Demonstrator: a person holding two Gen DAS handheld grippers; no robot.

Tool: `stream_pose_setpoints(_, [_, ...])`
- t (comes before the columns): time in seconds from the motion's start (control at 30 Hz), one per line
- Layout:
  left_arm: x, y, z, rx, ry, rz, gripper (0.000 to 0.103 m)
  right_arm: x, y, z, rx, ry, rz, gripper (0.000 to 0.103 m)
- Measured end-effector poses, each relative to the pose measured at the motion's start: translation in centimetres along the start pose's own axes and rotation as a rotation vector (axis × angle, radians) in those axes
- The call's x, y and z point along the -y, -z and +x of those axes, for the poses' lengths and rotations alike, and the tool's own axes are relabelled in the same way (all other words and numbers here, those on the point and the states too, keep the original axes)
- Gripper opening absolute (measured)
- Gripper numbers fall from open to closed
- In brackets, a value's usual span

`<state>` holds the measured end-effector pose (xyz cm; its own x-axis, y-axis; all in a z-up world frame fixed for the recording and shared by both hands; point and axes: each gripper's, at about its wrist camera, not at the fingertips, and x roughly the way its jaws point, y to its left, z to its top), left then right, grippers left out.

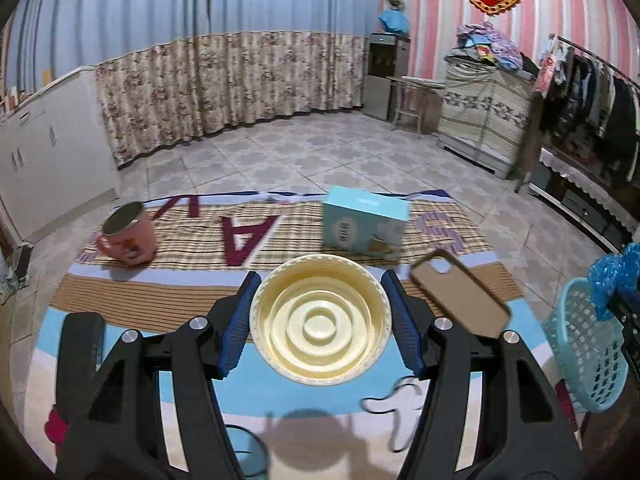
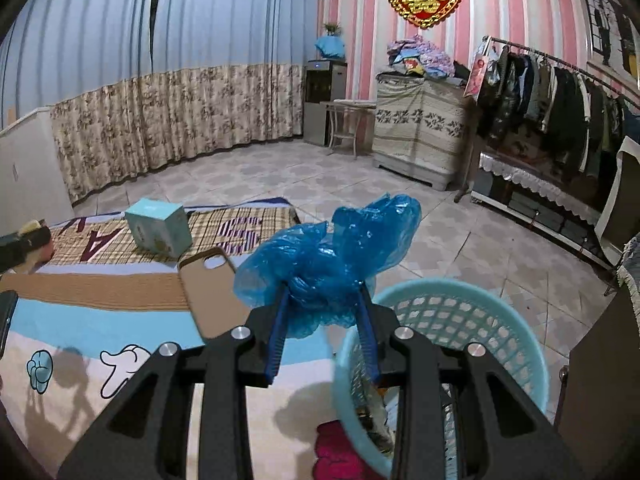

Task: Collect trash
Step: 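Carry the lid and blue bag over the blue basket with both tools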

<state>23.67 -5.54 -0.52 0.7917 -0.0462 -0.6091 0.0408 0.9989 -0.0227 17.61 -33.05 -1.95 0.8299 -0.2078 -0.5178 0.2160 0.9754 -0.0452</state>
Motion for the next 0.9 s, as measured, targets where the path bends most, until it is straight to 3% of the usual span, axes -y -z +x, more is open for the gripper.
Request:
stream_pose_setpoints(0.23, [3.8,0.5,-0.2,0.008,0.071,0.015,0.060,1.6,-0.4,-1.4,0.032,0.024,0.002,0.033])
stream_pose_setpoints(0.6, [7.7,1.4,-0.3,0.008,0.082,0.062,0.060,4.7,-0.1,-2.4,0.044,0.075,0.039,0.033])
stream_pose_setpoints(0.9, [11.2,1.9,-0.1,-0.001,0.137,0.107,0.060,7.1,-0.1,-3.4,0.051,0.137,0.057,0.033])
